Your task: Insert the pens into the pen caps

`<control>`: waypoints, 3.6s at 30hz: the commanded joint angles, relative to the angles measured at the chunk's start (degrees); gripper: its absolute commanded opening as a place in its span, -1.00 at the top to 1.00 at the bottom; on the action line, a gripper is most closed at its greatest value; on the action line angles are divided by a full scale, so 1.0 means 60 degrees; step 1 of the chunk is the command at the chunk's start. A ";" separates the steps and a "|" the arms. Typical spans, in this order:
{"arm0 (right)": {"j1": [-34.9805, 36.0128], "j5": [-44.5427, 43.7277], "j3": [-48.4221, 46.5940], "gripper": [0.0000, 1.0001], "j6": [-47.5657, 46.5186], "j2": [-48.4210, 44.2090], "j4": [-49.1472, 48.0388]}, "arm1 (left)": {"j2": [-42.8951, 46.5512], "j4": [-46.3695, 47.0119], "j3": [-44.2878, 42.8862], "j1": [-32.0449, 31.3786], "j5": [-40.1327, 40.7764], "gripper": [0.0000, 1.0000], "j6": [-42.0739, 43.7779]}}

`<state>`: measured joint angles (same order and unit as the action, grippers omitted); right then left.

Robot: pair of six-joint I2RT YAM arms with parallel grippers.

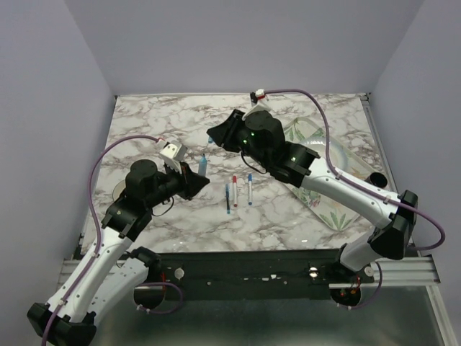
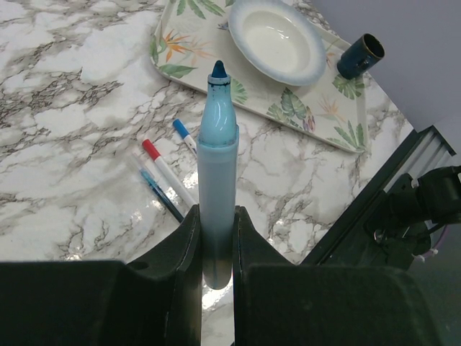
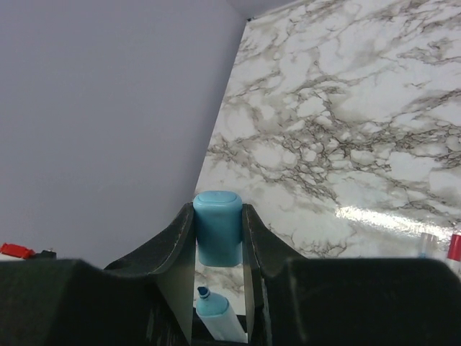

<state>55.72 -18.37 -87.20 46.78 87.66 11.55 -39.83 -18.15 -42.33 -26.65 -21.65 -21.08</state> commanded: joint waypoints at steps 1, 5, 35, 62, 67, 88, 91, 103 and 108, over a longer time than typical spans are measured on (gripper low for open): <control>0.0190 -0.0571 -0.0467 0.99 0.0171 0.0390 -0.0226 | 0.0194 0.0184 0.0008 0.0004 -0.0230 1.00 -0.0061; 0.0293 -0.0440 -0.0218 0.99 0.0259 0.0376 -0.0474 | 0.0164 0.0184 -0.0006 -0.0011 -0.0215 1.00 -0.0061; 0.1259 -0.0849 0.0938 0.99 -0.0501 0.0025 -0.0577 | 0.0267 0.0052 -0.0035 -0.0011 0.0063 1.00 -0.0031; 0.2431 -0.1641 0.1715 0.99 -0.0884 0.0478 0.0038 | 0.0619 0.0271 0.0023 0.0004 0.0591 1.00 -0.0148; 0.2461 -0.0660 0.2827 0.99 -0.1439 -0.0120 -0.1291 | 0.0691 0.0811 0.0140 0.0004 0.0504 1.00 -0.0514; 0.2592 0.0249 0.3400 0.99 -0.0927 -0.0313 -0.0489 | -0.0962 0.2057 -0.0811 0.0004 0.1879 1.00 -0.0061; 0.2680 0.0235 0.3576 0.99 -0.0884 -0.0211 -0.0432 | -0.1284 0.2073 -0.1265 0.0004 0.2041 1.00 -0.0017; 0.3003 -0.0187 0.3987 0.99 -0.0721 -0.0868 -0.0813 | -0.2019 0.2469 -0.1795 0.0004 0.1442 1.00 -0.0178; 0.2959 -0.1317 0.2845 0.57 -0.1701 -0.1440 -0.0373 | -0.1536 0.2030 -0.1296 0.0004 0.0767 1.00 -0.0207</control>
<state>66.74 -33.52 -66.89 40.34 81.80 -4.08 -51.16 -24.14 -49.17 -28.73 -24.91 -20.58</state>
